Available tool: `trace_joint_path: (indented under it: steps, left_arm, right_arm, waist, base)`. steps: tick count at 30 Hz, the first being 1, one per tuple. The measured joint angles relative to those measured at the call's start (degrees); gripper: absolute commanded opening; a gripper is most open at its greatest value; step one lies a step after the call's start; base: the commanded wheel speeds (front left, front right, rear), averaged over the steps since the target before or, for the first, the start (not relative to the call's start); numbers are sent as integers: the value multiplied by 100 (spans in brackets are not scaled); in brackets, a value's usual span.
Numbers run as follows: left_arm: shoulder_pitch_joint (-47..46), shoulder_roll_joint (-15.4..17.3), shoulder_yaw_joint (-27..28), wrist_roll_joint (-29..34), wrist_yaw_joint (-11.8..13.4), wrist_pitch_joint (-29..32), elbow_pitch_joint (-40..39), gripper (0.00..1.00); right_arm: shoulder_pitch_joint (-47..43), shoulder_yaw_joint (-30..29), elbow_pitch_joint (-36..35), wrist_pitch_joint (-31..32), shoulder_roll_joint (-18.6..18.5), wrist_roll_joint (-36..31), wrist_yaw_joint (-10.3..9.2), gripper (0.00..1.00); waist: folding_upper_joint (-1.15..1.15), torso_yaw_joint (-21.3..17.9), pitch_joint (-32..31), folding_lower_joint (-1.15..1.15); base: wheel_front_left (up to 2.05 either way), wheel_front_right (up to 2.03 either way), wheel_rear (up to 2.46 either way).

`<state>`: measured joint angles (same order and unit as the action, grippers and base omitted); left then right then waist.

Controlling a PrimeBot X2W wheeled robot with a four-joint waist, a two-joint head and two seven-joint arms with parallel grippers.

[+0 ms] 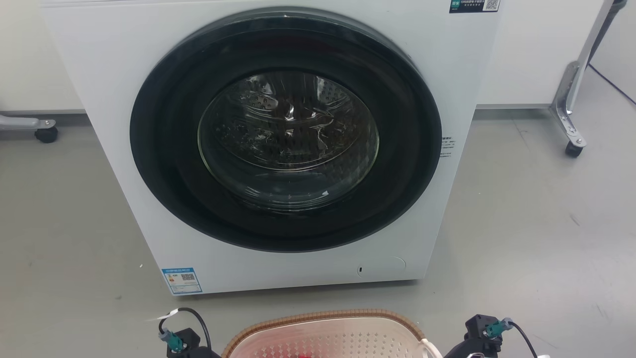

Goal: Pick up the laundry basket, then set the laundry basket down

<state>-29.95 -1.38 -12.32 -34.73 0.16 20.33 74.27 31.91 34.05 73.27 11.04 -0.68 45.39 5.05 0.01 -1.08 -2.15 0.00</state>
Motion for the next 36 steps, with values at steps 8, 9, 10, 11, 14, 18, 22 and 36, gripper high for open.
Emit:
trace_joint_path:
  steps: [8, 9, 10, 11, 14, 18, 22, 36]
  left_arm:
    - [0, 0, -30, 0, 0, 0, 0, 0]
    - [0, 0, -33, -2, 1, 0, 0, 0]
    - [1, 0, -37, -8, 1, 0, 0, 0]
    - [1, 0, -44, -9, 1, 0, 0, 0]
    - [1, 0, -60, -9, 1, 0, 0, 0]
    - [1, 0, -70, -10, 8, -2, -1, 0]
    - [1, -2, -69, -86, 35, -21, -2, 0]
    - [1, 1, -252, -152, 67, -177, -82, 0]
  right_arm:
    - [0, -18, 7, 0, 0, 56, -1, 0]
    - [0, -18, 7, 0, 0, 56, -1, 0]
    - [0, -18, 8, 0, 0, 56, -1, 0]
    - [0, -19, 9, 0, 0, 57, -1, 0]
    - [0, -20, 11, 0, 0, 58, -2, 0]
    - [1, -21, 12, 0, 0, 88, -2, 0]
    - [0, -22, 13, 0, 0, 93, -3, 0]
    - [14, -27, 15, -56, 0, 99, -7, 0]
  waist:
    - [0, 17, 7, 0]
    - [0, 18, 8, 0]
    - [0, 18, 8, 0]
    - [0, 18, 9, 0]
    - [0, 17, 10, 0]
    - [0, 17, 15, 0]
    - [0, 19, 26, 0]
    - [0, 27, 220, 0]
  base:
    - [0, 0, 0]
    - [0, 0, 0]
    - [0, 0, 0]
    - [0, 0, 0]
    - [0, 0, 0]
    - [0, 0, 0]
    - [0, 0, 0]
    - [0, 0, 0]
